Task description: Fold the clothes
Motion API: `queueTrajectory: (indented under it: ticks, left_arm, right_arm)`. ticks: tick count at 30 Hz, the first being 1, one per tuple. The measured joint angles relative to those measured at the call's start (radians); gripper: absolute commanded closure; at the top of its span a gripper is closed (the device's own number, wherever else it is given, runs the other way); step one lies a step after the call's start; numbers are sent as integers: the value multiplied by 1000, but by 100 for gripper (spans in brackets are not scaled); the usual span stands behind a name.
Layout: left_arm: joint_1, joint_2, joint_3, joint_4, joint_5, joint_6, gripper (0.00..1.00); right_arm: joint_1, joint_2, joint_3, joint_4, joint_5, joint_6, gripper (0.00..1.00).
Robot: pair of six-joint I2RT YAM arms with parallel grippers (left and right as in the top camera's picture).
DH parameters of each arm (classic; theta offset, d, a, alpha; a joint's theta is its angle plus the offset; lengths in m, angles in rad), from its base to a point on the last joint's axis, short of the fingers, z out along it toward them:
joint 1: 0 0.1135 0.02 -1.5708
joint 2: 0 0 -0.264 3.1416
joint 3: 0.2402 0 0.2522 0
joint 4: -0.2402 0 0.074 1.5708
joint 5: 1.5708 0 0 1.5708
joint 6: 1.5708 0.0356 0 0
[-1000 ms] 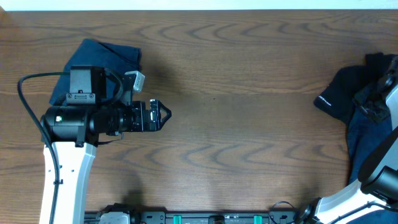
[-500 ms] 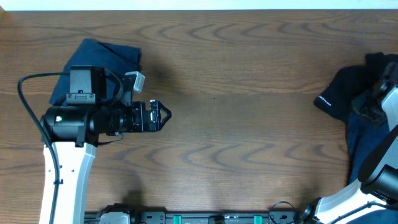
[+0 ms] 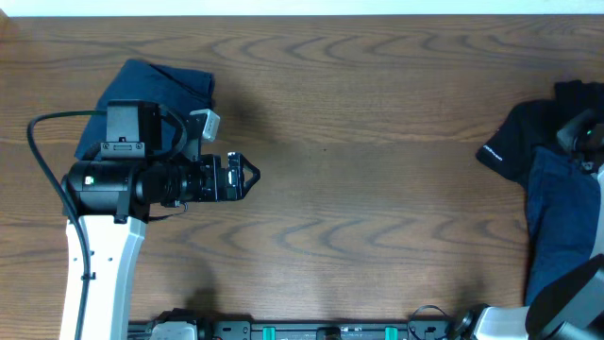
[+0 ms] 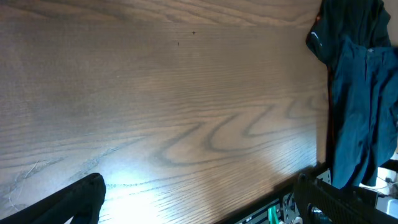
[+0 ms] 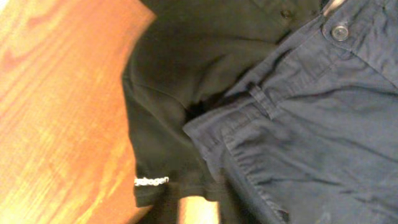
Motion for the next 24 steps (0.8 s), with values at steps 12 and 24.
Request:
queueTrajectory:
  ticks: [12,24]
  left_arm:
    - [0,0,0,0,0,0,2]
    - [0,0,0,0,0,0,2]
  right_arm:
    - [53,252,-14,98,-19,-50,41]
    - [54,315,-19,77,98,-68,45]
